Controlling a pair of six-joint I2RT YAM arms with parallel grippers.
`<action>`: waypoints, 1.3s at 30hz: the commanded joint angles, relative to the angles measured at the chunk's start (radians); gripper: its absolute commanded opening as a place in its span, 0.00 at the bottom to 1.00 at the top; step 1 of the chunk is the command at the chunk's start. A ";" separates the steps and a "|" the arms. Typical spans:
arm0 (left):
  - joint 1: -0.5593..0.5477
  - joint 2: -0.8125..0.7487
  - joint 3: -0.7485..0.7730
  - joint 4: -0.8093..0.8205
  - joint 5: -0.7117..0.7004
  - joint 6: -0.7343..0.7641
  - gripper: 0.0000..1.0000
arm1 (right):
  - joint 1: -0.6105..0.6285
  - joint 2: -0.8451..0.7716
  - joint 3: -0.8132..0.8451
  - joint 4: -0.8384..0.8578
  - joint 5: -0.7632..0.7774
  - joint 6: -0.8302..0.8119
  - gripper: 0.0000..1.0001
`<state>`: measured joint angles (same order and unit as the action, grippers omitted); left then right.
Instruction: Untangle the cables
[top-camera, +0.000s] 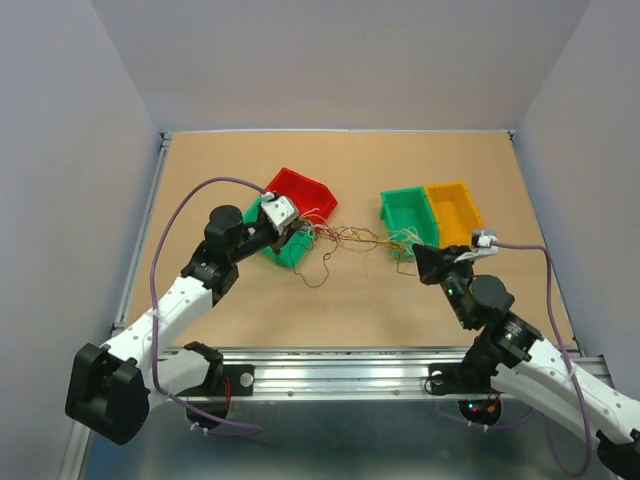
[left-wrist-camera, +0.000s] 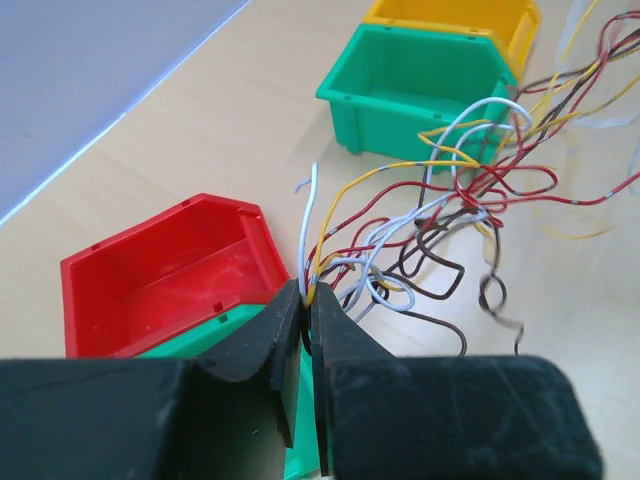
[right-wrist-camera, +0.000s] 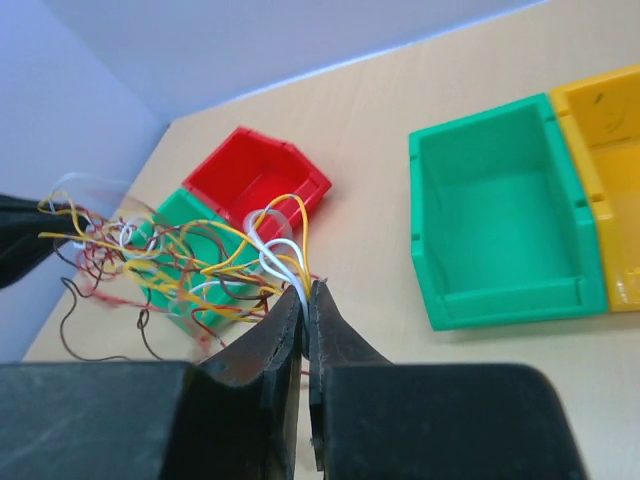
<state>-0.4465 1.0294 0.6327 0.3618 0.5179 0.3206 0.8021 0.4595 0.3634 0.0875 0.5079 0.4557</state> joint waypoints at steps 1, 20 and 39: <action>0.015 -0.005 0.041 0.031 -0.041 0.023 0.19 | -0.011 -0.117 -0.026 -0.046 0.150 0.017 0.05; -0.032 -0.015 0.041 -0.087 0.340 0.176 0.18 | -0.011 0.238 0.019 0.177 -0.569 -0.184 0.62; -0.162 0.074 0.091 -0.211 0.346 0.264 0.18 | -0.012 0.613 0.019 0.658 -0.815 -0.242 0.65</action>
<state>-0.6018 1.1122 0.6731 0.1482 0.8268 0.5720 0.7956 1.0424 0.3515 0.6323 -0.2508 0.2314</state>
